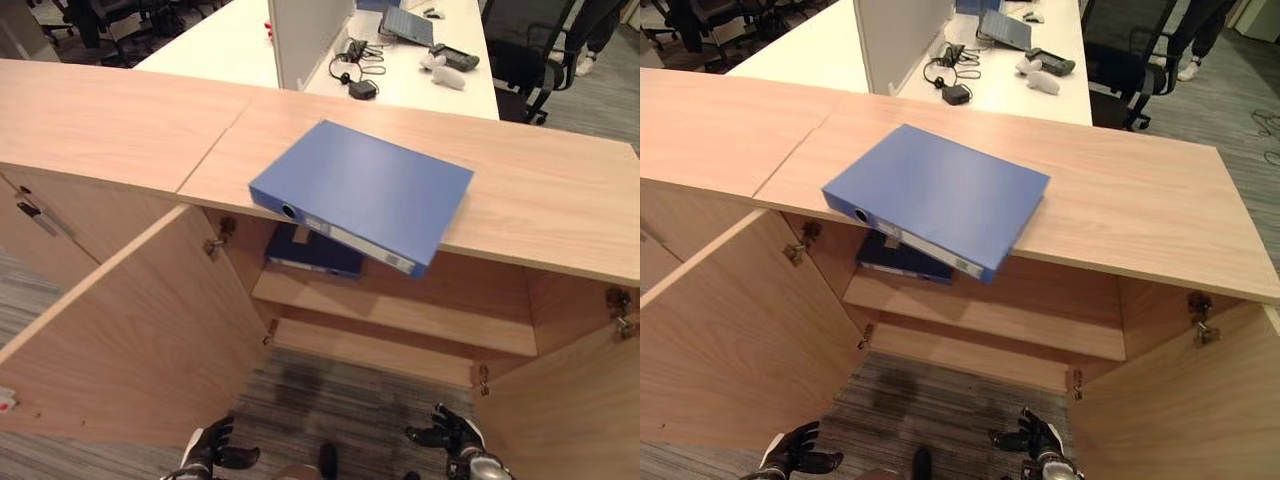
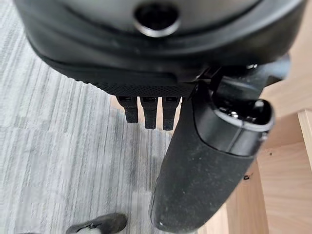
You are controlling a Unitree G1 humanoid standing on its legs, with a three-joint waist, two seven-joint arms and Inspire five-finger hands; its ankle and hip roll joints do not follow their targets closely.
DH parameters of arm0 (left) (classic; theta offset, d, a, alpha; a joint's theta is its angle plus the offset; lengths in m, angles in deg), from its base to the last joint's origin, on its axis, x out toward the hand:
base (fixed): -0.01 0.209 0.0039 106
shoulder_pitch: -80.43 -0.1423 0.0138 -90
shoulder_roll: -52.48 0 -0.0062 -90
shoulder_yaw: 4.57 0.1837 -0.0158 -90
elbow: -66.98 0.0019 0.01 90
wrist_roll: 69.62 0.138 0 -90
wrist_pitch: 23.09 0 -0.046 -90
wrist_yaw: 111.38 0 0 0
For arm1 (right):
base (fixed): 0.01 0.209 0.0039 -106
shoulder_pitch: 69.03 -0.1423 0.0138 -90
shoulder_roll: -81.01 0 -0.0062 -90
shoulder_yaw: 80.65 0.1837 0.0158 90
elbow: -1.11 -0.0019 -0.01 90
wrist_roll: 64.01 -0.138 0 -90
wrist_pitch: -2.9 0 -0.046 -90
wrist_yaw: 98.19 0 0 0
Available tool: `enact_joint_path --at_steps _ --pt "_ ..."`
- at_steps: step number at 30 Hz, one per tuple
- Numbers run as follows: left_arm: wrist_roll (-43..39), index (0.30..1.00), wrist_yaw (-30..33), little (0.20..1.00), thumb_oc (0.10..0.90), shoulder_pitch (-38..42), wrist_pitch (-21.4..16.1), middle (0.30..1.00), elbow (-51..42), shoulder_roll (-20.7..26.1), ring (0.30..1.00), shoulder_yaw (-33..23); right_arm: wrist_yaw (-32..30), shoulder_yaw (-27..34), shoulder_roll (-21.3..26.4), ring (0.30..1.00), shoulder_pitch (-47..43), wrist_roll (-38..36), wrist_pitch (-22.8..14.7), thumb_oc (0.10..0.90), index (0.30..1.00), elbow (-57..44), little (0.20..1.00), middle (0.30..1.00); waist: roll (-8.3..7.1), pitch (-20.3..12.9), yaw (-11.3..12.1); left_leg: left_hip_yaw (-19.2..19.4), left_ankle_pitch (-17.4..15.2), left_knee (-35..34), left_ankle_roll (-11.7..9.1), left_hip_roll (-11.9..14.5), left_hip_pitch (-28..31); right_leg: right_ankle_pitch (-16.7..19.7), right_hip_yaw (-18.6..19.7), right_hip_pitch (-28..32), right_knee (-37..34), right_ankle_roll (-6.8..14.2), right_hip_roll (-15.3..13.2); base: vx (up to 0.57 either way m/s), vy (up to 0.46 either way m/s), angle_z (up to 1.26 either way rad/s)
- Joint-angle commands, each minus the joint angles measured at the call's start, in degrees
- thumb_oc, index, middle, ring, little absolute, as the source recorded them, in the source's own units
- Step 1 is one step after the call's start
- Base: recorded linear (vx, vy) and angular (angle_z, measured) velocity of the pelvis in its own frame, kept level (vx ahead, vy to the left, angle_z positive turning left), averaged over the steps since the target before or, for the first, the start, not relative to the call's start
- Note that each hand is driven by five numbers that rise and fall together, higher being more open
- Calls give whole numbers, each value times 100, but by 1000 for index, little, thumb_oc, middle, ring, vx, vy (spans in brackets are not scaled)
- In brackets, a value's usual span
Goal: Put the empty folder in the office cabinet
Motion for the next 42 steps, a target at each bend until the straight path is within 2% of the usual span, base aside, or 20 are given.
enact_joint_path --at_steps 1,5,9,17,19,21,23,30,34,39,42 --pt "133 900 101 900 800 443 -146 900 -116 -137 900 19 -34 143 549 900 -229 130 -283 800 900 -330 900 900 494 221 67 -198 362 -364 -1056 1479 289 -967 -166 179 614 102 272 -46 -78 -9" --pt "248 900 149 900 800 418 -171 900 -265 -198 900 93 -26 95 650 900 -186 199 -302 800 900 -337 900 900 613 213 56 -199 476 -304 -1213 1623 296 -965 -236 442 272 37 405 -36 -83 6" --pt "553 900 312 900 800 398 -232 900 -863 -131 900 175 -56 100 773 900 -167 234 -358 800 900 -377 900 900 703 211 37 -173 563 -268 -1337 1756 342 -925 -276 657 -48 38 466 -21 -33 7" --pt "754 900 450 900 800 348 -316 900 -1815 26 900 133 -42 93 857 900 -164 272 -406 800 900 -438 900 900 750 249 6 -230 627 -172 -1423 1876 330 -950 -273 712 -55 19 490 -11 -10 0" --pt "775 900 503 900 800 350 -333 900 -2066 70 900 86 -43 73 856 900 -159 300 -410 800 900 -400 900 900 720 268 4 -359 545 -14 -1427 1864 289 -931 -240 694 -55 7 470 0 0 0" --pt "759 900 601 900 800 400 -368 900 -2282 103 900 33 -75 67 860 900 -197 315 -403 800 900 -351 900 900 673 309 56 -650 475 276 -1444 1747 176 -899 -197 661 -55 -8 428 -46 -30 -1" --pt "803 900 668 900 800 392 -402 900 -2617 160 900 -29 -66 58 865 900 -225 351 -387 800 900 -299 900 900 586 314 62 -897 110 511 -1365 1493 87 -868 -166 608 -55 -8 365 -20 -20 -1" --pt "1111 900 871 900 800 247 -410 900 -3271 291 900 -250 -103 137 786 900 -178 394 -376 800 900 -242 900 900 488 193 67 -635 -102 433 -1238 1424 273 -851 -103 658 9 -6 354 43 28 -1" --pt "1314 900 1088 900 800 253 -450 900 -3633 394 900 -428 -82 76 616 900 -124 423 -373 800 900 -284 900 900 348 93 93 -489 -143 78 -1135 1400 561 -796 -64 656 82 66 296 47 51 -9" --pt "1734 900 1693 900 800 271 -439 900 -4032 428 900 -700 -175 28 405 900 -39 469 -391 800 900 -329 900 900 197 -36 152 -318 -45 -486 -1037 1301 833 -758 -45 551 164 158 231 38 45 -11" --pt "2140 900 2398 900 800 361 -410 900 -4213 390 900 -866 -320 -54 314 900 12 536 -469 800 900 -387 900 900 112 -76 193 -300 -65 -527 -1012 1273 860 -749 -46 540 152 196 217 21 9 -5"
